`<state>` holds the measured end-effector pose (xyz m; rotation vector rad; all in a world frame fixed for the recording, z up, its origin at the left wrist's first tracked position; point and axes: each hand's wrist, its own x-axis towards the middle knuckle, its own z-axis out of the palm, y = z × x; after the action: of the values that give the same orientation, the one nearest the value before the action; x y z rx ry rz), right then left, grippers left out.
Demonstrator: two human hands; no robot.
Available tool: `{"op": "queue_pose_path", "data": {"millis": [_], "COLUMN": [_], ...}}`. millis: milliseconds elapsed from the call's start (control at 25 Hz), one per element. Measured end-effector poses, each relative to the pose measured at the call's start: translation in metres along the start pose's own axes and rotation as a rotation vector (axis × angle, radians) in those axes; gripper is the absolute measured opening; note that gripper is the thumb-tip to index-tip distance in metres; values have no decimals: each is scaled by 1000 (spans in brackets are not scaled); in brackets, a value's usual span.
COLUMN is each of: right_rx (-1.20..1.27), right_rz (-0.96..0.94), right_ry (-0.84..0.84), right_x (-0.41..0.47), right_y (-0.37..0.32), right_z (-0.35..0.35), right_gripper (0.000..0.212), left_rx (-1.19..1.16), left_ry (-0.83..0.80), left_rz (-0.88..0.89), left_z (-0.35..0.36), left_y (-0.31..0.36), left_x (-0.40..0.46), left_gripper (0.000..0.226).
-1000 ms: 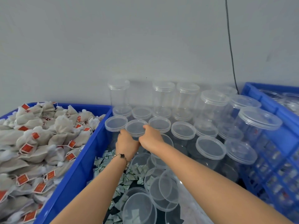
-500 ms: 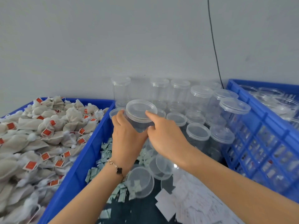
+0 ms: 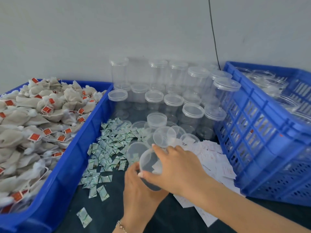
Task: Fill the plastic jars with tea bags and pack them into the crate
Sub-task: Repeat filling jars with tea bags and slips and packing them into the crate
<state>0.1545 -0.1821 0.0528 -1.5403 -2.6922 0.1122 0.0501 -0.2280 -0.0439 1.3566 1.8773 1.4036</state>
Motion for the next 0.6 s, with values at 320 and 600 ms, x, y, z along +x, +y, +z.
{"op": "queue_pose_path", "data": {"millis": [320,600], "right_rx": [-25,80], "right_rz": [-145,-428], "right_ry": [86,-273], "right_x": [17,25], "right_y": [-13,0], "right_z": [3,-18], "right_gripper": [73,76], "left_rx": [12,1], "left_ry": [3,-89], "left_rz": [91,169], "left_z": [2,-8], "left_y": [-17,-25], "left_x": [9,14], "left_gripper": [91,80]}}
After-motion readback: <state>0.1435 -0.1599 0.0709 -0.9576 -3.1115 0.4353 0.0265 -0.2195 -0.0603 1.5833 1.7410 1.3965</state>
